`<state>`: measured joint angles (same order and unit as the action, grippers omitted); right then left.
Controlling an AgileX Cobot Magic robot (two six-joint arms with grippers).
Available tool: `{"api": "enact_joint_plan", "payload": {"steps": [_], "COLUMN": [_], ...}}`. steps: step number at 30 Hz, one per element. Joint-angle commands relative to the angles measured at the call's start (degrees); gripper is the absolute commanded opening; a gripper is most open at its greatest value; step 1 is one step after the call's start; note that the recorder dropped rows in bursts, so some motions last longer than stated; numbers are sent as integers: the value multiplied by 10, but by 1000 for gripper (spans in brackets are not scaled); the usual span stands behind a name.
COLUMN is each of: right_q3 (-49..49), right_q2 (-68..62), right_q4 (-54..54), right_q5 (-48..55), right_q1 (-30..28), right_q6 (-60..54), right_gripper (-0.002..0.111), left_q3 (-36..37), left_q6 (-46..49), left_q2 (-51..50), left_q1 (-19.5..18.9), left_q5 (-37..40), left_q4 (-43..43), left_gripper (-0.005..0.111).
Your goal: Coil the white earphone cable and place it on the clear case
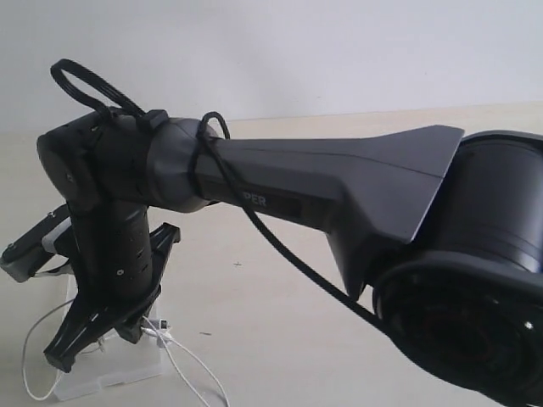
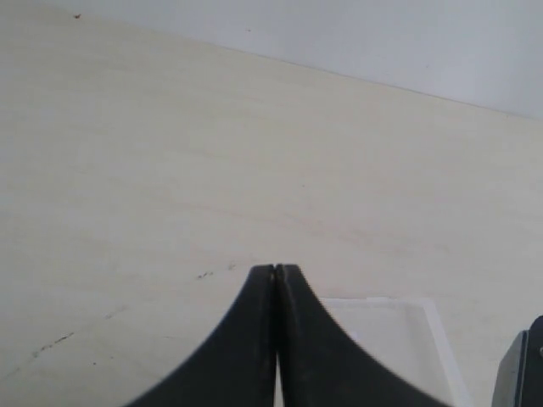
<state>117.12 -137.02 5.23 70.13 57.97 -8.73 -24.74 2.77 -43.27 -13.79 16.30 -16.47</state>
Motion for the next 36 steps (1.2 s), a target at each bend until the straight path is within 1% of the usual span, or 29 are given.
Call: {"api": "enact_joint_plan", "payload": {"steps": [1,7,9,11,14,16,19,21,25,28,36], "right_q3": [13,67,68,71,73,73,73,73,73,73,73], "right_q2": [-15,-37,-38,-38,-38,-38,-38,-36,-31,-23,4], "right_q4": [5,-1,-15,-32,-32,-32,-32,-32,-42,-62,-62], "right_q5": [-2,-2,-7,-14,-17,-33,-54,-46,-2,-2,-2], "right_q1": [0,0,0,0,0,0,0,0,0,0,0], "right_q6": [-7,0,0,0,3,20,42,42,42,42,42], "right_gripper": [0,0,5,16,40,52,65,67,67,67,67], "left_q3": [3,3,3,3,3,3,3,3,3,3,3], "left_q6": [2,2,2,2,2,2,2,2,2,2,2], "left_q2": [-1,-1,-1,-1,-1,-1,-1,-1,-1,-1,-1], "left_q1": [-1,-1,-1,3,3,3,3,3,3,3,3], "left_q5": [-3,-1,1,2,2,2,2,2,-2,-5,-2], "left_q4": [-7,-7,-7,-7,-7,-7,-7,-7,-7,-7,-6], "left_gripper": [0,0,0,0,0,0,0,0,0,0,0]}}
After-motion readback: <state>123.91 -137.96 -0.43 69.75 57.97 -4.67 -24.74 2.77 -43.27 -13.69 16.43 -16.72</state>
